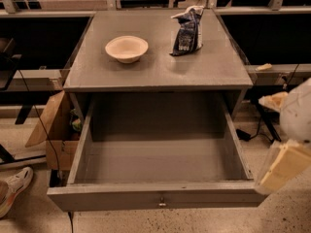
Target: Close top drawer
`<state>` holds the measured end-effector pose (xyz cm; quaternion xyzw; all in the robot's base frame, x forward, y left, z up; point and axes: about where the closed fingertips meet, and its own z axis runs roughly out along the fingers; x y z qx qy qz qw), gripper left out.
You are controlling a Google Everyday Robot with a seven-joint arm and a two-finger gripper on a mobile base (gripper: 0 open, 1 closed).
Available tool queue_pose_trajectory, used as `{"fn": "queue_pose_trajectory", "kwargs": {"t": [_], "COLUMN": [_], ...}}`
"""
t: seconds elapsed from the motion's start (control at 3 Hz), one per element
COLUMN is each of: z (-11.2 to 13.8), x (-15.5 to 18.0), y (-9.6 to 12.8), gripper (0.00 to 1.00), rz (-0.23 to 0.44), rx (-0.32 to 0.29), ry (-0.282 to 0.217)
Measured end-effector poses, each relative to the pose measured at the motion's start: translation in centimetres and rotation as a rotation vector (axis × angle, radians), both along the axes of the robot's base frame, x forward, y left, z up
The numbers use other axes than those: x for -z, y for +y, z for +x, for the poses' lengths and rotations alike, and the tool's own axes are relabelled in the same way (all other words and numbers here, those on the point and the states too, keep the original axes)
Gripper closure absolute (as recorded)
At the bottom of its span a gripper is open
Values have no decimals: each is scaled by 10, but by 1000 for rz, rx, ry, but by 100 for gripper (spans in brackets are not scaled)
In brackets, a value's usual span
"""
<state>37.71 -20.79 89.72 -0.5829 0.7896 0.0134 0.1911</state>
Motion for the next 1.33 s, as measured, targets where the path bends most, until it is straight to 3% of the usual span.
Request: {"fn": "queue_pose_trajectory", "kwargs": {"t": [0.33, 0.67, 1.33], "z": [-26, -49, -79], "x": [53, 101, 189], "y": [-2, -10, -1], "gripper": [0, 14, 60], "rz": [60, 118, 227], "rx": [33, 81, 144], "ry": [16, 40, 136]}}
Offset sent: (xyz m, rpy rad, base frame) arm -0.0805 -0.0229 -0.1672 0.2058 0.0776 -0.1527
